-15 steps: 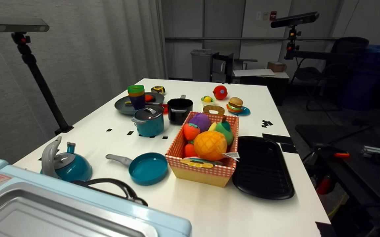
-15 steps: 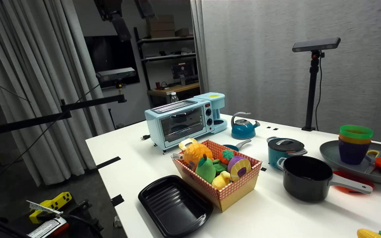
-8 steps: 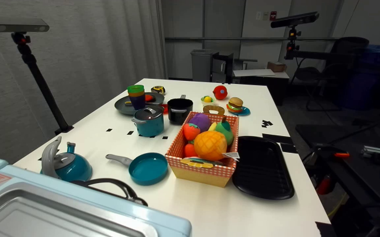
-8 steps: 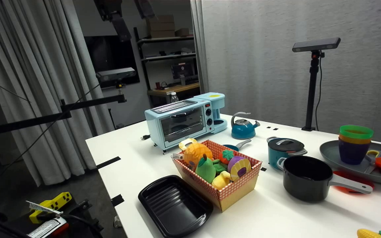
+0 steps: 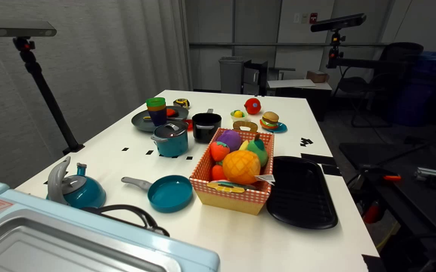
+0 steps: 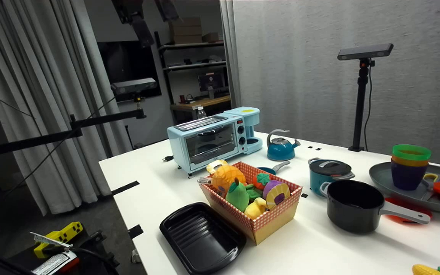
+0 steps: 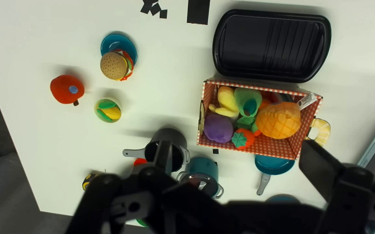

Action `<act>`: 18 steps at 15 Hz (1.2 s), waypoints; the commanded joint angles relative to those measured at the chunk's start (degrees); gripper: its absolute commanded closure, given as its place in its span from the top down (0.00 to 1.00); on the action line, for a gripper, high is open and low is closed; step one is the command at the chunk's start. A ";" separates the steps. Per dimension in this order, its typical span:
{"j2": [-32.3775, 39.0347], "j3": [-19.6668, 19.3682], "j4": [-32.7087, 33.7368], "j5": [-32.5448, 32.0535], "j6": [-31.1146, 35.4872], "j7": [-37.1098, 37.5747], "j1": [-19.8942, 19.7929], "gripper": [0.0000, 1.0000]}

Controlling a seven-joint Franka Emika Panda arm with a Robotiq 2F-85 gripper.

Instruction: Remove the lid from the blue pot and place it on the black pot

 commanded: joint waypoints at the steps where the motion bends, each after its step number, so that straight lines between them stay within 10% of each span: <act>1: -0.13 1.04 -0.46 0.17 1.12 2.93 -1.26 1.00; 18: 0.02 1.19 -0.71 -0.49 0.94 3.35 -1.16 1.00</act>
